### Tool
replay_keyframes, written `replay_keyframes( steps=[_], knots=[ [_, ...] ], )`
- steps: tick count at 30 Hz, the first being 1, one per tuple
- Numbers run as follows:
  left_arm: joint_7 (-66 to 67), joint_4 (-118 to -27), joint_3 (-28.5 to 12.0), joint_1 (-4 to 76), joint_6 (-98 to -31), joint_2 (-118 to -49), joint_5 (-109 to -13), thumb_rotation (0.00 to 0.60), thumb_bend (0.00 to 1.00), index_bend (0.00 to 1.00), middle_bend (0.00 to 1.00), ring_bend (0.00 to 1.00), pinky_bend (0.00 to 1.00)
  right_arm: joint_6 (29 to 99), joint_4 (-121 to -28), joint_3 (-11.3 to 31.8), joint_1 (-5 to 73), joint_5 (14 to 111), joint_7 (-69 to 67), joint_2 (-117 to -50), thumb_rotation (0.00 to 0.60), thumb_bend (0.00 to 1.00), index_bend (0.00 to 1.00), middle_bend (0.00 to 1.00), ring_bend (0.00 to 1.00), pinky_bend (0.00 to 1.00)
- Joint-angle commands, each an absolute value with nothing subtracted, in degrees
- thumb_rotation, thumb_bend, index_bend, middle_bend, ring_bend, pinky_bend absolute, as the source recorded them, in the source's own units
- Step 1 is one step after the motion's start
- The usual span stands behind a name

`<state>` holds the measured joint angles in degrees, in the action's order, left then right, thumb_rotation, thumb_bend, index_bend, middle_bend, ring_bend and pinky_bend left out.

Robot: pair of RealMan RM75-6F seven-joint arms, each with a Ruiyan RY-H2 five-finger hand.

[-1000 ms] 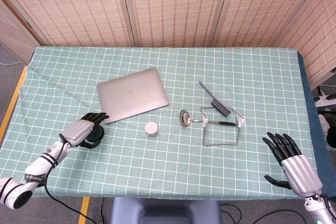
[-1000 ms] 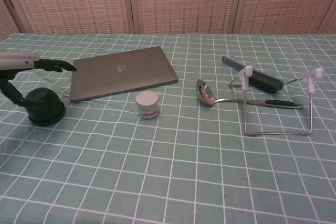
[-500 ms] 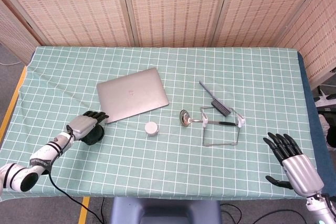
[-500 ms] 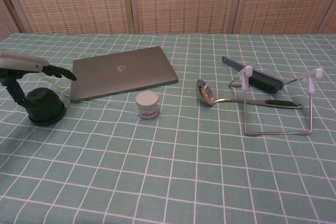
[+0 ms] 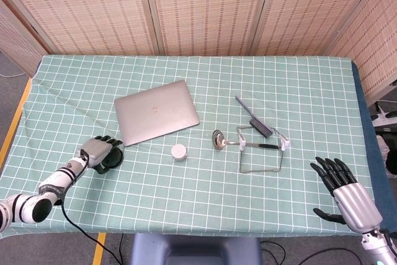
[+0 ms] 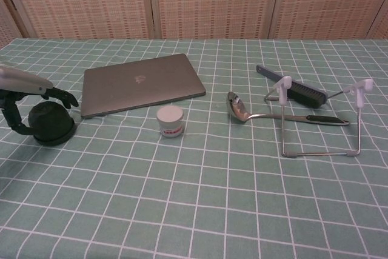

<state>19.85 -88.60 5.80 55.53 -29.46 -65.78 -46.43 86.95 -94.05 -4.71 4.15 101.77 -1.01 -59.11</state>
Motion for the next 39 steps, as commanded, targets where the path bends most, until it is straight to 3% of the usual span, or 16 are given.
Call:
replay_keyframes(
  steps=[1,14,21,25,33,39],
  knots=[
    [21.5,-89.0,7.3,57.1,-30.2,-66.4,-44.2,0.6,0.33,0.12,0.08,0.0,0.13,86.8,-94.1,-4.8,4.2,101.8,-1.2,-59.1,0.6,0.04,0.0,0.0,0.0,0.0],
    [23.2,-87.2,10.2,59.7,-30.7,-68.6,-39.8,0.6,0.33,0.14,0.1,0.0,0.13,86.8,-93.9,-4.9,4.3,101.9,-1.7,-58.9,0.6,0.04,0.0,0.0,0.0,0.0],
    [23.2,-86.1,11.0,60.2,-30.9,-69.4,-39.7,0.6,0.32,0.18,0.19,0.05,0.17,86.8,-94.1,-4.8,4.2,101.7,-1.4,-59.0,0.6,0.04,0.0,0.0,0.0,0.0],
    [23.2,-86.1,11.5,60.2,-31.1,-69.4,-40.1,0.6,0.32,0.26,0.26,0.09,0.22,86.8,-94.1,-4.8,4.2,101.7,-1.4,-59.0,0.6,0.04,0.0,0.0,0.0,0.0],
    [23.0,-85.7,12.5,60.2,-30.9,-69.6,-40.1,0.6,0.32,0.28,0.25,0.1,0.29,87.1,-94.2,-4.9,4.1,102.0,-1.8,-58.7,0.6,0.04,0.0,0.0,0.0,0.0],
    [22.8,-85.6,13.2,60.1,-30.6,-69.5,-40.0,0.6,0.32,0.32,0.25,0.13,0.48,87.2,-94.2,-5.0,4.0,102.2,-1.8,-58.7,0.6,0.04,0.0,0.0,0.0,0.0]
  ],
)
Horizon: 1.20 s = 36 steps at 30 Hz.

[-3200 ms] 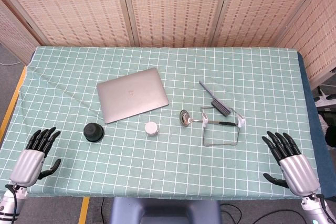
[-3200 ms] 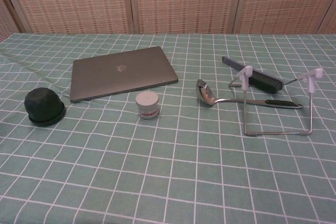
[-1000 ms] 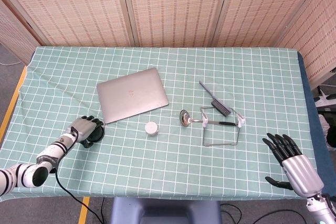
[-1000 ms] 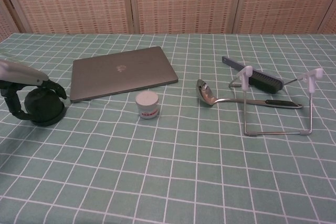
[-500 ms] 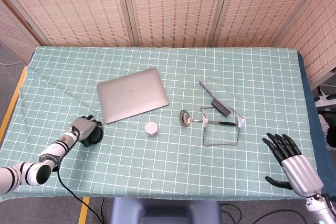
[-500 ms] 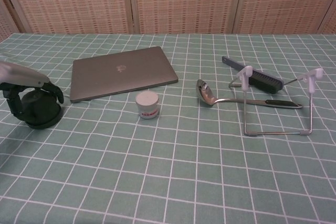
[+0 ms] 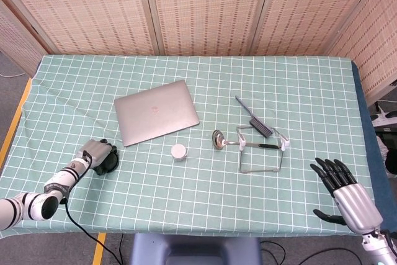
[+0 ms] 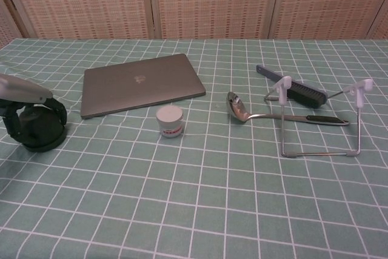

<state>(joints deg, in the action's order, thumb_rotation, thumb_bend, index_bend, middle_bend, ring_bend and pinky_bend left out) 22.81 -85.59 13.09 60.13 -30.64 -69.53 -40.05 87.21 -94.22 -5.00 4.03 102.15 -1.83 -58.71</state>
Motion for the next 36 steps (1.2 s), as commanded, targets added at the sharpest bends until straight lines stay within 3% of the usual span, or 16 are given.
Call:
replay_keyframes(
  steps=[1,6,11,17,21,26,33,36],
  knots=[
    [22.8,-85.5,13.2,60.1,-30.6,-69.5,-40.0,0.6,0.32,0.32,0.25,0.14,0.5,87.2,-94.2,-5.0,4.0,102.2,-1.8,-58.7,0.6,0.04,0.0,0.0,0.0,0.0],
    [22.5,-85.5,13.6,60.0,-30.4,-69.4,-40.4,0.6,0.32,0.38,0.32,0.3,0.68,87.2,-94.3,-5.0,4.0,102.2,-1.7,-58.7,0.6,0.04,0.0,0.0,0.0,0.0],
    [21.1,-85.5,13.4,59.1,-30.2,-69.2,-42.2,0.6,0.34,0.52,0.52,0.49,0.8,87.6,-94.3,-5.1,3.8,102.3,-1.7,-58.7,0.6,0.04,0.0,0.0,0.0,0.0],
    [18.5,-85.2,12.1,57.2,-31.2,-68.8,-45.7,0.6,0.43,0.65,0.69,0.61,0.91,87.9,-94.3,-5.0,3.7,102.5,-1.8,-58.7,0.6,0.04,0.0,0.0,0.0,0.0],
    [15.8,-85.8,10.3,54.9,-33.8,-68.0,-48.7,0.6,0.57,0.73,0.78,0.69,0.97,87.9,-94.3,-5.0,3.7,102.5,-1.8,-58.7,0.6,0.04,0.0,0.0,0.0,0.0],
    [13.3,-85.8,8.9,53.2,-34.6,-67.3,-51.2,0.6,0.71,0.81,0.83,0.74,1.0,87.9,-94.3,-5.0,3.7,102.4,-1.7,-58.7,0.6,0.04,0.0,0.0,0.0,0.0],
    [7.8,-85.5,5.9,49.7,-37.6,-67.2,-56.6,0.6,0.73,0.82,0.86,0.76,1.0,87.9,-94.3,-4.9,3.6,102.4,-1.7,-58.7,0.6,0.04,0.0,0.0,0.0,0.0],
    [1.2,-85.6,2.9,46.4,-42.4,-67.1,-60.4,0.6,0.73,0.82,0.87,0.77,1.0,88.1,-94.3,-4.8,3.6,102.4,-1.8,-58.7,0.6,0.04,0.0,0.0,0.0,0.0]
  ],
)
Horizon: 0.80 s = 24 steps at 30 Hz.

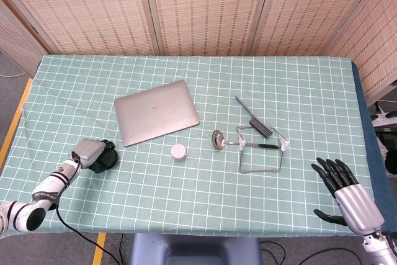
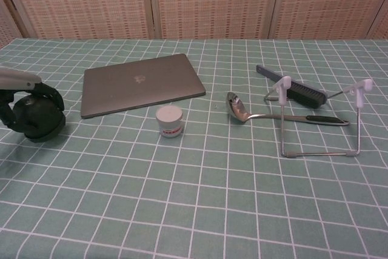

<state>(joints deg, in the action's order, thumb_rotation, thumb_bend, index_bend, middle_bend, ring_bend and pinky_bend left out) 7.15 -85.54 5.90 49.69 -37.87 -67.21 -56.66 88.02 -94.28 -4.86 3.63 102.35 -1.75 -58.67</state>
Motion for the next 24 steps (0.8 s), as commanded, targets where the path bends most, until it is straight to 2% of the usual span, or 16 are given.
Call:
replay_keyframes(
  steps=[1,3,6,7,9,12,18,24],
  knots=[
    [-3.4,-85.7,1.2,44.5,-45.2,-67.3,-62.3,0.6,0.73,0.83,0.87,0.77,1.0,88.1,-94.3,-4.8,3.6,102.3,-1.8,-58.6,0.6,0.04,0.0,0.0,0.0,0.0],
    [-13.4,-85.7,-1.8,41.4,-49.8,-67.7,-65.5,0.6,0.73,0.83,0.87,0.77,1.0,88.0,-94.2,-4.8,3.6,102.3,-1.8,-58.7,0.6,0.04,0.0,0.0,0.0,0.0],
    [-38.7,-84.0,-6.7,36.2,-58.8,-69.7,-73.6,0.6,0.73,0.83,0.87,0.77,1.0,87.6,-94.2,-4.8,3.8,102.3,-1.7,-58.9,0.6,0.04,0.0,0.0,0.0,0.0],
    [-50.9,-82.9,-8.0,34.6,-61.2,-70.3,-75.8,0.6,0.73,0.83,0.87,0.77,1.0,87.6,-94.3,-4.8,3.8,102.3,-1.9,-59.0,0.6,0.04,0.0,0.0,0.0,0.0],
    [-67.7,-81.1,-10.1,33.1,-62.7,-70.7,-77.3,0.6,0.73,0.83,0.87,0.77,1.0,87.5,-94.3,-4.8,3.9,102.3,-2.1,-59.1,0.6,0.04,0.0,0.0,0.0,0.0],
    [-78.6,-78.1,-10.8,32.7,-62.2,-70.8,-78.9,0.6,0.71,0.83,0.87,0.77,1.0,87.7,-94.2,-4.9,3.8,102.5,-2.2,-59.1,0.6,0.04,0.0,0.0,0.0,0.0],
    [-76.3,-74.7,-6.7,33.1,-62.9,-71.3,-87.0,0.6,0.7,0.83,0.87,0.77,1.0,87.5,-94.1,-5.0,3.9,102.7,-1.8,-59.4,0.6,0.04,0.0,0.0,0.0,0.0],
    [-65.2,-72.4,1.4,36.9,-58.6,-68.6,-99.0,0.6,0.7,0.83,0.87,0.77,1.0,87.8,-94.2,-4.9,3.8,102.6,-2.2,-59.2,0.6,0.04,0.0,0.0,0.0,0.0]
  ],
)
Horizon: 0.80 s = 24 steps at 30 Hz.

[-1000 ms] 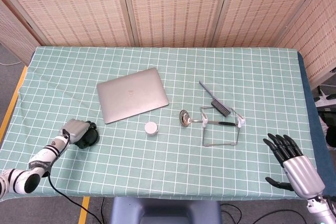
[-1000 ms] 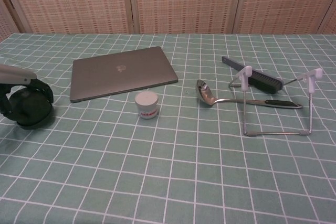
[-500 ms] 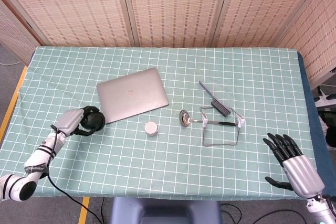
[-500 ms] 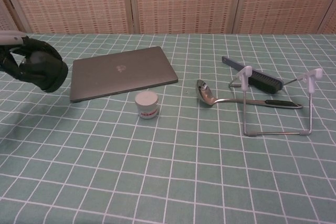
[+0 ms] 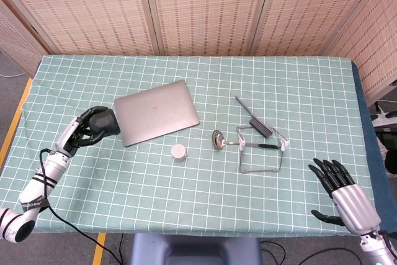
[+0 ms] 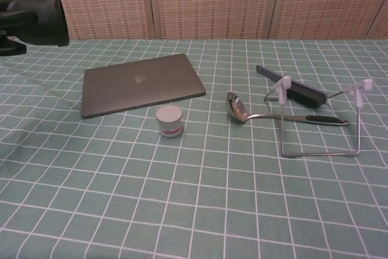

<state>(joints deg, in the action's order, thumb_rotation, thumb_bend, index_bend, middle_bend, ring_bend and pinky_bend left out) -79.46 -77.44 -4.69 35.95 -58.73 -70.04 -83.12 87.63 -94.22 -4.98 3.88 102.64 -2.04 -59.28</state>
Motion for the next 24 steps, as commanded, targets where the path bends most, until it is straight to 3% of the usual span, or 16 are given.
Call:
replay_keyframes(
  steps=[1,4,7,11,17,24],
  knots=[
    [-61.2,-71.6,2.4,37.4,-58.2,-68.3,-100.8,0.6,0.7,0.83,0.87,0.77,1.0,87.9,-94.1,-4.9,3.8,102.6,-2.4,-59.2,0.6,0.04,0.0,0.0,0.0,0.0],
    [-44.8,-71.2,4.4,38.4,-54.7,-67.7,-103.2,0.6,0.7,0.83,0.87,0.77,1.0,87.9,-94.1,-5.0,3.8,102.8,-2.4,-59.1,0.6,0.04,0.0,0.0,0.0,0.0],
    [-28.0,-75.0,5.4,39.9,-46.6,-65.7,-102.1,0.6,0.69,0.83,0.87,0.77,1.0,87.9,-94.1,-5.1,3.8,103.0,-2.4,-59.1,0.6,0.04,0.0,0.0,0.0,0.0],
    [-2.3,-78.4,3.3,40.2,-37.4,-65.1,-95.6,0.6,0.65,0.83,0.87,0.77,1.0,88.1,-94.1,-5.2,3.8,103.2,-2.9,-58.9,0.6,0.04,0.0,0.0,0.0,0.0],
    [38.8,-81.9,-2.4,36.5,-42.2,-67.4,-79.2,0.6,0.64,0.83,0.87,0.77,1.0,88.9,-93.9,-5.5,3.8,104.1,-4.2,-58.3,0.6,0.04,0.0,0.0,0.0,0.0],
    [52.0,-88.9,-3.0,37.0,-44.5,-67.1,-66.7,0.6,0.63,0.83,0.88,0.77,1.0,89.3,-93.7,-5.5,3.7,104.3,-4.8,-58.2,0.6,0.04,0.0,0.0,0.0,0.0]
  ],
)
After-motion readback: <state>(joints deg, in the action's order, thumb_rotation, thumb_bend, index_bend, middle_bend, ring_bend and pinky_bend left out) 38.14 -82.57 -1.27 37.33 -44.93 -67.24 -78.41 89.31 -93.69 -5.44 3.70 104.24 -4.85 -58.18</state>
